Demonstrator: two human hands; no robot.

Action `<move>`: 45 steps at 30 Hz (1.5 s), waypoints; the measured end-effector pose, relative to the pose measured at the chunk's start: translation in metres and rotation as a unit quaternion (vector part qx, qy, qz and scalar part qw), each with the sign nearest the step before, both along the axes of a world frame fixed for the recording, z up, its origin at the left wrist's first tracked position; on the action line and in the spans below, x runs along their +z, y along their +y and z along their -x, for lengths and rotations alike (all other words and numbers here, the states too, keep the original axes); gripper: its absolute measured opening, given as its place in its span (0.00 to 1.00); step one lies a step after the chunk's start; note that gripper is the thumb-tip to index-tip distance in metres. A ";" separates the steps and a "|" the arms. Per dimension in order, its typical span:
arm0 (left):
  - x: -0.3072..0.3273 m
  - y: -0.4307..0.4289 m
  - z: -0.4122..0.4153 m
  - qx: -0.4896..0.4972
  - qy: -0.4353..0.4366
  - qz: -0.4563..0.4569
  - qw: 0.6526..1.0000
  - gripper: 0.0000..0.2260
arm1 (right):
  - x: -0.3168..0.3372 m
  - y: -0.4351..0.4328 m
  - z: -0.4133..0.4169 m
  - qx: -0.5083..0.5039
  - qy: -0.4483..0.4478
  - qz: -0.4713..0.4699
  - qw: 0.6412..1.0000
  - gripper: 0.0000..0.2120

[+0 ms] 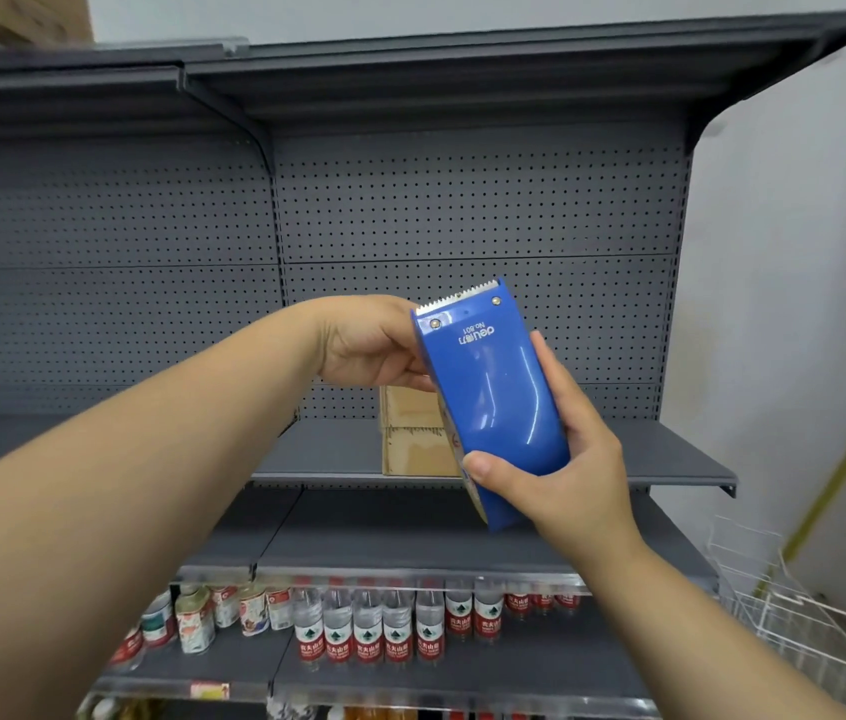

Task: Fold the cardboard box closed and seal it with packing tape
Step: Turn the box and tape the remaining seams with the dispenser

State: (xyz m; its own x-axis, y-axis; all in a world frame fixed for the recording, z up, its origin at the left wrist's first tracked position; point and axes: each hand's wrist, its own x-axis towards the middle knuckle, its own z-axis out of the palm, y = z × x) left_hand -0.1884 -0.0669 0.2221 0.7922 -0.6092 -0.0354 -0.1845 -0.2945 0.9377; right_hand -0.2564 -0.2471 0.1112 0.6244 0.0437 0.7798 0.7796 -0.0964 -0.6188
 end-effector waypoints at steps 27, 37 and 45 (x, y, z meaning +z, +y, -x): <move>0.027 -0.003 0.013 0.184 -0.158 -0.132 0.961 0.05 | -0.038 0.023 0.000 -0.014 0.067 0.015 0.998 0.45; 0.025 0.005 -0.007 0.213 -0.211 -0.151 0.942 0.04 | -0.059 0.031 -0.012 0.017 0.123 -0.026 0.992 0.43; 0.029 0.036 -0.040 0.247 -0.243 -0.200 0.916 0.02 | -0.096 0.055 -0.028 0.032 0.193 -0.044 0.980 0.43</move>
